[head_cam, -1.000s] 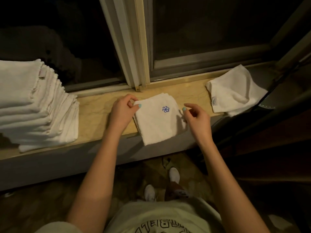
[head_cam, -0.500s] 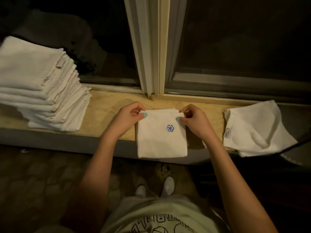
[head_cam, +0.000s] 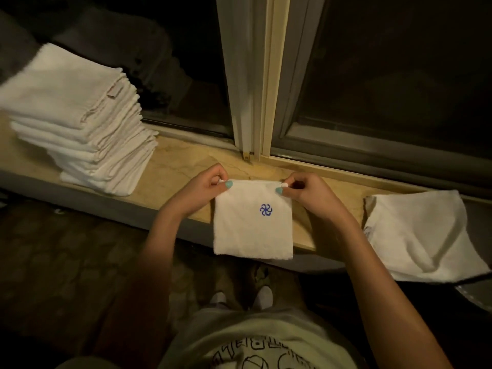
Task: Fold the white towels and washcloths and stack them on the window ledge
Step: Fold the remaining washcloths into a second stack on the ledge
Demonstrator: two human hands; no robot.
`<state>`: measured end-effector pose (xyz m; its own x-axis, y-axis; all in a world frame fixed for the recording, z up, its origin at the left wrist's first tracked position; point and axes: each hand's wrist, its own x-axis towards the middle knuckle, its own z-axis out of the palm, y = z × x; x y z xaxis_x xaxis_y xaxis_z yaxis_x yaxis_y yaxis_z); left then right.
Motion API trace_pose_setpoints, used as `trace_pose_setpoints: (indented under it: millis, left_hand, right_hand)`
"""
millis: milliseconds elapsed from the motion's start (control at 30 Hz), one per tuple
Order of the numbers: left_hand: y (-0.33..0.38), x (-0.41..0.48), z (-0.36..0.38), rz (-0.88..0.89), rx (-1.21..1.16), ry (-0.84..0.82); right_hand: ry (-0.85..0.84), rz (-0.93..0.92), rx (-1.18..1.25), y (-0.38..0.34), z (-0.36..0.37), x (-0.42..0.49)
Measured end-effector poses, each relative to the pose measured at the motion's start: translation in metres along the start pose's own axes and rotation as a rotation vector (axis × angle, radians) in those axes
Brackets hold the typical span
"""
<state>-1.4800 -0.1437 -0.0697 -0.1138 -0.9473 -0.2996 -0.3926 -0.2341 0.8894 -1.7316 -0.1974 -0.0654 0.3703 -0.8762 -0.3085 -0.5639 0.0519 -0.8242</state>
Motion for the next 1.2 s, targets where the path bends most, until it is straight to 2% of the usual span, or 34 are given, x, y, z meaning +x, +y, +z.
trace_pose_setpoints:
  millis: [167,367,533,633,767,967,1200]
  left_hand:
    - [0.002,0.000,-0.003,-0.027,0.007,-0.035]
    - [-0.001,0.002,-0.004,-0.051,0.003,-0.028]
    - [-0.013,0.008,-0.002,-0.070,0.054,0.146]
    - [-0.008,0.013,0.009,-0.067,0.130,0.227]
    - [-0.006,0.015,0.004,-0.060,0.373,0.223]
    - [-0.007,0.013,-0.003,0.016,0.296,0.144]
    - [-0.011,0.011,-0.003,0.055,0.252,0.127]
  right_hand:
    - [0.058,0.027,0.176,-0.002,0.002,-0.001]
    - [0.090,0.053,0.037,-0.001,0.006,0.005]
    - [0.160,0.021,-0.157,-0.001,0.012,0.007]
    - [0.137,-0.011,-0.217,-0.002,0.014,0.010]
    - [0.071,-0.059,-0.390,-0.004,0.013,0.013]
    - [0.038,-0.106,-0.443,-0.008,0.008,0.015]
    - [0.060,-0.178,-0.333,-0.003,0.007,0.002]
